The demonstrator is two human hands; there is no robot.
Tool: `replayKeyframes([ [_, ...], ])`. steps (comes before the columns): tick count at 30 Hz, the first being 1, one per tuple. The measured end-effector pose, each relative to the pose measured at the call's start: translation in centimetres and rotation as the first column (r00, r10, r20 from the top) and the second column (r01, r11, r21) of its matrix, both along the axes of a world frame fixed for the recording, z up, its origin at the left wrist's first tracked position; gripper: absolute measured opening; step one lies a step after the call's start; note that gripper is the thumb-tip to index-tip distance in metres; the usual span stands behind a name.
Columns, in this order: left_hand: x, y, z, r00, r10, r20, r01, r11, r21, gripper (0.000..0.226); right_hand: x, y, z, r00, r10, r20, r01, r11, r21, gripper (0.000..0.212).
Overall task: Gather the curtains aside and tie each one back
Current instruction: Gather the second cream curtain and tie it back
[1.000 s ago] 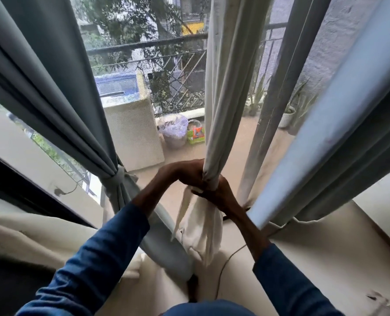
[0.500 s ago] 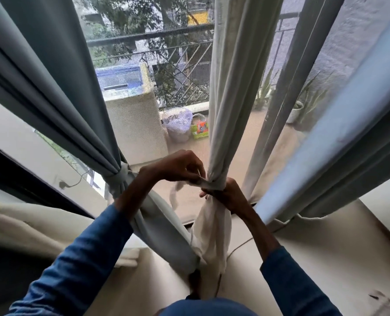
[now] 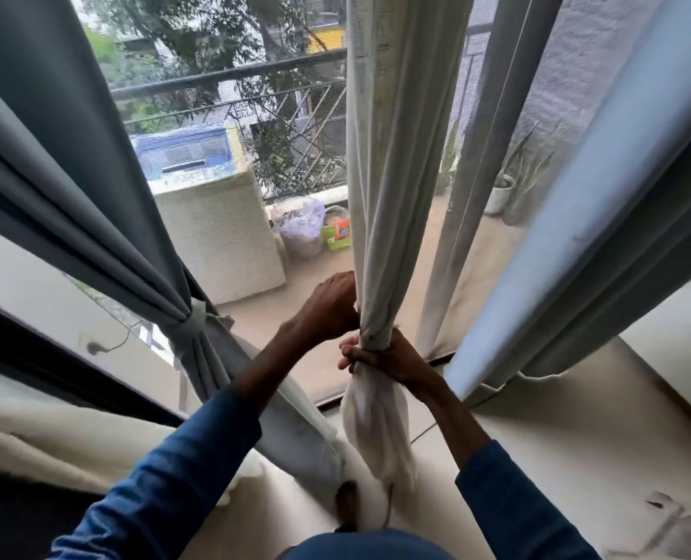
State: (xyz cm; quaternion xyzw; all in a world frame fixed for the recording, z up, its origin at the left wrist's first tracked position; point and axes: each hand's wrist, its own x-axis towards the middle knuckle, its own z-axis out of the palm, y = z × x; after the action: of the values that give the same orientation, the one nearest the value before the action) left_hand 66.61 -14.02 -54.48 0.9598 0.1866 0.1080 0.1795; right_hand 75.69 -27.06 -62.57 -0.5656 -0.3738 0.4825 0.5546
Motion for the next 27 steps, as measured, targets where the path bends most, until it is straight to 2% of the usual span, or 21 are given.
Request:
replayKeyframes([
  [4, 0.2, -0.6, -0.1, 0.993, -0.104, 0.061, 0.107, 0.992, -0.066, 0.013, 0.5, -0.7, -0.2, 0.995, -0.034, -0.089, 0.033, 0.999, -0.008, 0.033],
  [7, 0.0, -0.8, -0.8, 0.99, -0.108, 0.092, 0.126, 0.966, -0.224, 0.02, 0.4, -1.0, -0.4, 0.987, -0.032, -0.159, 0.03, 0.999, -0.019, 0.039],
  [9, -0.3, -0.7, -0.8, 0.991, -0.128, 0.042, 0.134, 0.925, -0.356, 0.03, 0.6, -0.9, -0.5, 0.983, -0.063, -0.173, 0.07, 0.997, 0.037, 0.038],
  [12, -0.8, -1.0, -0.8, 0.977, -0.211, -0.001, 0.171, 0.796, -0.58, 0.038, 1.2, -0.7, 0.2, 0.978, -0.161, -0.13, 0.176, 0.978, 0.113, 0.026],
  [13, -0.9, -1.3, -1.1, 0.98, -0.197, 0.02, 0.17, 0.783, -0.599, 0.042, 1.1, -0.7, 0.3, 0.979, -0.184, -0.087, 0.194, 0.973, 0.127, 0.024],
  [15, -0.6, -2.2, -1.8, 0.993, -0.077, 0.087, 0.112, 0.824, -0.556, 0.039, 1.0, -0.4, 0.5, 0.975, -0.22, -0.023, 0.222, 0.967, 0.126, 0.027],
  [17, 0.0, -2.5, -2.3, 0.985, 0.089, 0.148, 0.0, 0.856, -0.517, 0.036, 1.3, -0.2, 0.5, 0.976, -0.213, -0.045, 0.217, 0.97, 0.109, 0.032],
  [18, 0.1, -2.3, -2.4, 0.975, 0.144, 0.168, -0.037, 0.855, -0.518, 0.034, 1.6, -0.2, 0.5, 0.977, -0.189, -0.102, 0.202, 0.97, 0.133, 0.038],
  [20, 0.2, -1.6, -2.3, 0.969, 0.129, 0.213, 0.005, 0.846, -0.534, 0.024, 2.6, -0.4, 0.8, 0.954, -0.177, -0.243, 0.224, 0.958, 0.181, 0.047],
  [23, 0.1, -0.4, -2.3, 0.967, 0.112, 0.227, 0.014, 0.871, -0.49, 0.031, 4.1, -1.2, 1.5, 0.873, -0.259, -0.413, 0.352, 0.921, 0.167, 0.033],
  [25, 0.0, 0.3, -2.2, 0.974, 0.112, 0.195, -0.007, 0.881, -0.473, 0.04, 4.9, -1.5, 1.4, 0.851, -0.321, -0.416, 0.419, 0.892, 0.169, 0.03],
  [27, 0.3, 1.0, -2.1, 0.982, 0.07, 0.177, 0.03, 0.862, -0.506, 0.038, 5.1, -1.8, 1.1, 0.846, -0.395, -0.359, 0.472, 0.867, 0.159, 0.026],
])
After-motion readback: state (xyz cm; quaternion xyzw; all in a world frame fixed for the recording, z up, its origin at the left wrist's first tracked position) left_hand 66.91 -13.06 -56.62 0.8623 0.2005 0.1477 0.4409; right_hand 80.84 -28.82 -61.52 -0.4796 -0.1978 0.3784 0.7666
